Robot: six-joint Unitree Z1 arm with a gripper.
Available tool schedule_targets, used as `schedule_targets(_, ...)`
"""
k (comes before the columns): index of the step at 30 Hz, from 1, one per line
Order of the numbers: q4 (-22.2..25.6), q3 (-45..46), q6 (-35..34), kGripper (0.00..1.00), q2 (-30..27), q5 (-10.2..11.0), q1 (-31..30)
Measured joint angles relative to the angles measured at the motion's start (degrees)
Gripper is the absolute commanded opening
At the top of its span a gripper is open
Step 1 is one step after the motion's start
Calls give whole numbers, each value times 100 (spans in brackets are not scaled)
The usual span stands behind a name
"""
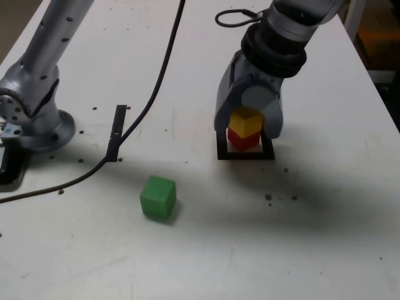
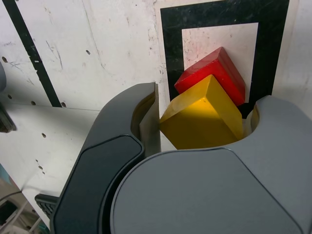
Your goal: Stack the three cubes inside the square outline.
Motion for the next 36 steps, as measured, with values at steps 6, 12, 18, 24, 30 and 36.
schedule_targets(6,-80,85,4,63,1,-48,9)
schedule_targets(12,-95,86,19,70,1,-42,22)
schedule_targets(18,-103,81,33,78,1,13,51)
schedule_targets(24,-133,85,37,86,3,82,72)
schedule_targets(30,-108,85,10,92,2,132,72)
schedule_targets(36,-28,88,-105,99,-49,229,72)
